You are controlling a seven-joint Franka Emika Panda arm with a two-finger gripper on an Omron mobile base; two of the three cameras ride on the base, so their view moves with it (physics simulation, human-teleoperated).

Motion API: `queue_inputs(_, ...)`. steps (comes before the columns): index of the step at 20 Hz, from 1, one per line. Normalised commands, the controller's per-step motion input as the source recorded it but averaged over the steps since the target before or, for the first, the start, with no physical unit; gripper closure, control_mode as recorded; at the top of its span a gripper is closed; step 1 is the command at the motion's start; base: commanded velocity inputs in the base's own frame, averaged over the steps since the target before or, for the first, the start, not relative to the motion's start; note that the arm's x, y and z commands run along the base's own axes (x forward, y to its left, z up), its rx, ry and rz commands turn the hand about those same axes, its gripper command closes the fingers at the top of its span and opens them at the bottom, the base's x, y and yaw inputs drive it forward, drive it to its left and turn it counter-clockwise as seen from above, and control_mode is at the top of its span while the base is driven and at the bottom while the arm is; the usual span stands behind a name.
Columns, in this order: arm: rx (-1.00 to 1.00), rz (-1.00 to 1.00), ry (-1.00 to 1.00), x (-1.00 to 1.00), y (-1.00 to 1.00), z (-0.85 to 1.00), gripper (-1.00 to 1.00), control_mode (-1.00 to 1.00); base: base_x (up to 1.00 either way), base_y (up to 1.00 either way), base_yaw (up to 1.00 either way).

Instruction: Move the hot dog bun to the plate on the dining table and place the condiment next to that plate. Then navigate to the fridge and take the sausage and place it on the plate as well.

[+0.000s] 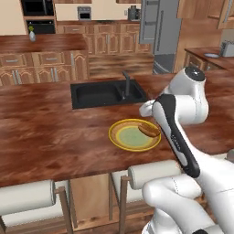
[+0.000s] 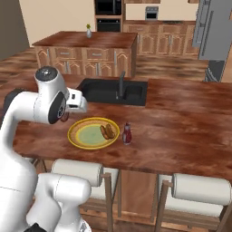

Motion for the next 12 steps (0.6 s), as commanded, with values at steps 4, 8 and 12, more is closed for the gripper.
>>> queue_inputs(4,-0.11,0.00,0.14,0.86,0.07,-0.96,1.00,-1.00,0.00,0.00,0.00)
queue_inputs(8,-0.06,-0.01,0.09,0.80,0.06,-0.96,1.00,-1.00,0.00,0.00,0.00)
queue_inputs(12,0.00,0.00,0.11,0.72,0.00,-0.89,1.00,-1.00,0.00,0.00,0.00)
